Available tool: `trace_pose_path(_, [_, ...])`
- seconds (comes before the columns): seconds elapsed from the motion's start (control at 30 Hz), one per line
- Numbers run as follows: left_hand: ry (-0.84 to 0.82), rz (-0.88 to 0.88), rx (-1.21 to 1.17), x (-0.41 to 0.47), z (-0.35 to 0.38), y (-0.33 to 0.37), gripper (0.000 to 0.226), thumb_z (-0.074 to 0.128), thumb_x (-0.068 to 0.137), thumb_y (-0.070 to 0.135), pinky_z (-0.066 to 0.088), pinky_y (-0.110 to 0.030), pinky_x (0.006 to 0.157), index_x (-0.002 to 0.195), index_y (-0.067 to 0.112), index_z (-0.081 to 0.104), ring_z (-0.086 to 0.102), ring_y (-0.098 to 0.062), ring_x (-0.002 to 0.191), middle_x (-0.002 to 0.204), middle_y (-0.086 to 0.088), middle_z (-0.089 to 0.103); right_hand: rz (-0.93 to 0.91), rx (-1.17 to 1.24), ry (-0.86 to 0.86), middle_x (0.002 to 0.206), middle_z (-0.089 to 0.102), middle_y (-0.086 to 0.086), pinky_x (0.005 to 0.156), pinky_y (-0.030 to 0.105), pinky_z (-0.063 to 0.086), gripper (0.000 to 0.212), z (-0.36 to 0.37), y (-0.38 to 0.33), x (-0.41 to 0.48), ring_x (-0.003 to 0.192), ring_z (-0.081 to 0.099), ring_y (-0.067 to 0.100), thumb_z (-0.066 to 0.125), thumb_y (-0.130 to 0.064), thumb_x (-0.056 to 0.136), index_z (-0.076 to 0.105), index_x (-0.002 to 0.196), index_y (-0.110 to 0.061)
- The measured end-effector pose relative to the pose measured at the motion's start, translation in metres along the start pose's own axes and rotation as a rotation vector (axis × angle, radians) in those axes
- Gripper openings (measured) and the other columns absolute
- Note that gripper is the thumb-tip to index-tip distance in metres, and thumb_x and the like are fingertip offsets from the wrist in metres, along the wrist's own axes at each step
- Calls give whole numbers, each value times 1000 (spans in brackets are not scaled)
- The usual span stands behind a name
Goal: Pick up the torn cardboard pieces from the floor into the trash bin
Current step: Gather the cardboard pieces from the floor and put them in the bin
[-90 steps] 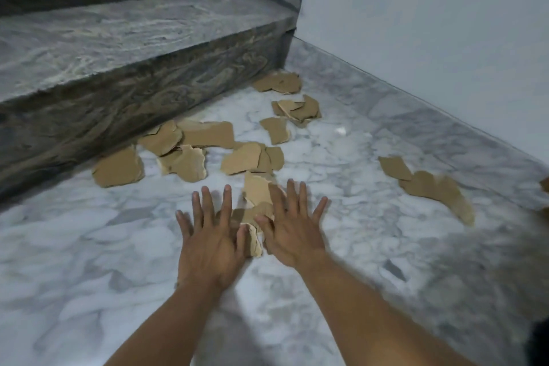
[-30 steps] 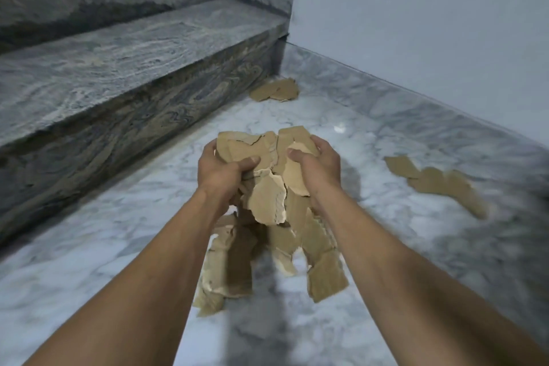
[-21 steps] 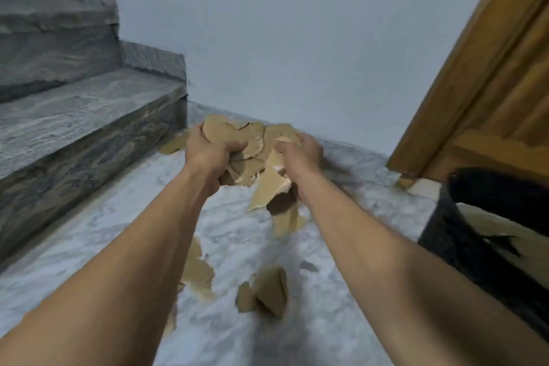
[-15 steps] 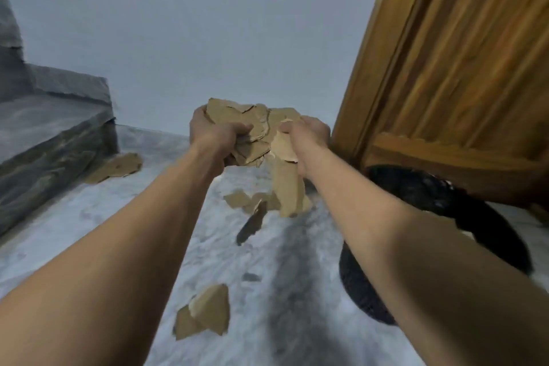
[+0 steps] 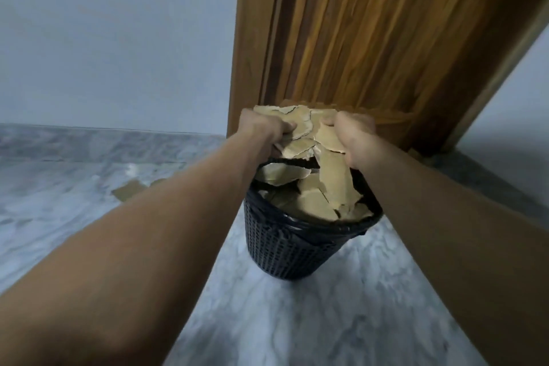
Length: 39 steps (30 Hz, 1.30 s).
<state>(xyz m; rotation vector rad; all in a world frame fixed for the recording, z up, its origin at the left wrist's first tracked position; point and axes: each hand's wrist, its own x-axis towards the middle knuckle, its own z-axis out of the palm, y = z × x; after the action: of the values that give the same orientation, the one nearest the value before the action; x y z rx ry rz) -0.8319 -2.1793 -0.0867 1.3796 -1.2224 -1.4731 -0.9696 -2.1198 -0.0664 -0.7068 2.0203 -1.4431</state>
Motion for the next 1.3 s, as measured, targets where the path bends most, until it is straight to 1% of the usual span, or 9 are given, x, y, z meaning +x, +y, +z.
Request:
trace_pose_path(0.07, [-84,-94,40,-2,16,-6,70,81,87,28,60,-40,72,142,2,45,73,-30,93,124,-19,68,36,-72,18,101,62,2,90,32,49,27,-14,11,2,87,61,22,66,-18,93,54,113,-5])
trace_pose_path(0.17, [-70,-115,-20,2,21,-16,45,67,98,23,41,-43,114,135,3,51,51,-34,135,147,-19,52,4,-229,39,103,60,6,81,34,44,16,-22,19,6,89,57,26,54,-15,96,54,109,-6])
trace_pose_path(0.27, [49,102,170,3,9,-22,38,84,82,31,57,-38,93,106,7,66,66,-28,102,108,-11,69,-100,-354,70,95,60,8,79,34,45,12,-14,10,-5,82,56,26,52,-15,93,56,101,-7])
trace_pose_path(0.53, [479,386,302,-20,-125,-70,33,61,95,35,46,-23,87,123,21,68,69,-15,96,97,6,71,-477,-396,-125,132,55,3,98,34,47,42,116,-4,-72,119,56,24,55,-19,95,55,137,-17])
trace_pose_path(0.73, [672,231,559,-57,-245,-197,52,56,96,52,46,-39,96,140,23,55,57,-27,125,134,-3,65,-676,-486,-442,150,41,2,80,30,39,45,206,87,-135,106,52,18,51,-28,103,44,147,-22])
trace_pose_path(0.8, [750,131,704,-80,-280,-245,64,56,94,60,34,-51,113,147,25,48,34,-32,147,149,-9,52,-637,-571,-551,155,35,3,93,36,41,50,222,137,-150,131,46,25,54,-41,101,43,147,-25])
trace_pose_path(0.97, [729,-194,938,-140,-361,-338,106,45,75,90,1,-69,117,161,42,6,-14,-41,154,171,-10,-1,-275,-990,-843,166,-25,11,115,74,11,119,239,247,-173,152,-9,48,48,-98,62,-16,153,-56])
trace_pose_path(1.1, [553,-355,1021,-157,-404,-376,123,25,55,108,-5,-71,118,154,51,-21,-18,-44,153,168,-6,-24,-409,-1102,-900,164,-31,11,109,80,-2,126,258,283,-194,149,-20,51,37,-109,45,-33,140,-64])
trace_pose_path(1.3, [620,-278,1139,-145,-391,-386,89,23,78,95,7,-73,114,154,50,13,7,-39,153,166,-8,16,-769,-1153,-1041,167,-23,12,105,77,-19,121,313,284,-227,148,-28,47,35,-107,52,-7,153,-56])
